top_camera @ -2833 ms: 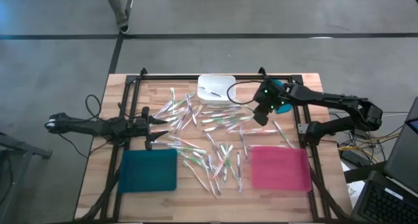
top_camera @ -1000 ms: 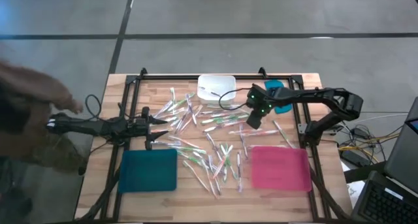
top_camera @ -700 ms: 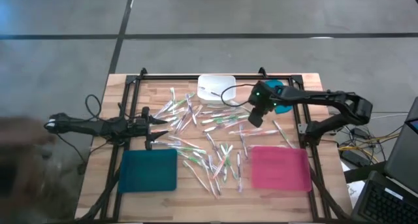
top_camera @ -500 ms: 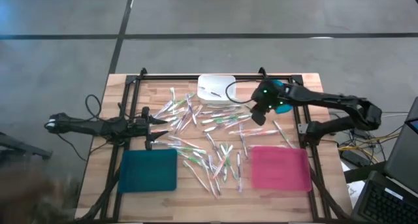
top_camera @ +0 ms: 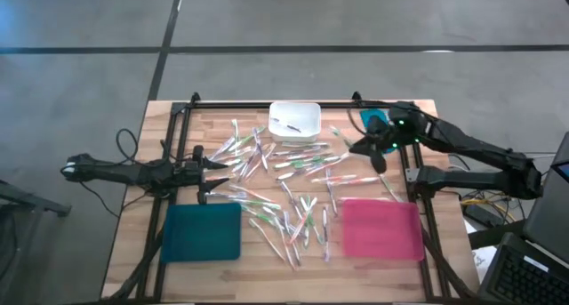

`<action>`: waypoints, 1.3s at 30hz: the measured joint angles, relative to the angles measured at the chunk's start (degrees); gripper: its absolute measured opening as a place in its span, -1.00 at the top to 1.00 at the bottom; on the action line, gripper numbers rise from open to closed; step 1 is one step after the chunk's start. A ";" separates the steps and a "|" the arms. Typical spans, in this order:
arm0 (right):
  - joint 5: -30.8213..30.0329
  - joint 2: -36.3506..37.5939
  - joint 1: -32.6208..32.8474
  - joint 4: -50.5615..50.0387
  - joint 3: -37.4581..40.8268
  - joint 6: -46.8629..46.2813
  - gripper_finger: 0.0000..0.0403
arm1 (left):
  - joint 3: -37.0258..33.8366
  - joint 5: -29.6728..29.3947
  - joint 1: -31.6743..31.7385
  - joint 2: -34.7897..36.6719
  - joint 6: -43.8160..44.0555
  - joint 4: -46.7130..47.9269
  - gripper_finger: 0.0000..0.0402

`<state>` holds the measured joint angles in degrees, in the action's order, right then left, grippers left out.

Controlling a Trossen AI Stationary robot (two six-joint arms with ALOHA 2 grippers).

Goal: Pick & Place Toothbrushes
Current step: Put the green toothbrush into the pink bin

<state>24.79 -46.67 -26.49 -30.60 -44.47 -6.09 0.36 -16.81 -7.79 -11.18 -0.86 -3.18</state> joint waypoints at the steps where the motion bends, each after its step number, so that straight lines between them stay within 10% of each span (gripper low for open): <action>1: 0.18 1.12 0.55 -0.01 0.00 -0.34 0.86 | -0.02 0.02 0.00 0.00 0.00 0.00 -0.01; 39: -22.05 1.93 53.51 -26.18 -0.04 -36.82 0.87 | -0.02 0.01 0.00 0.00 0.00 -0.01 -0.01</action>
<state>2.74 -44.74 27.02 -56.77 -44.51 -42.91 0.34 -16.80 -7.79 -11.18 -0.86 -3.19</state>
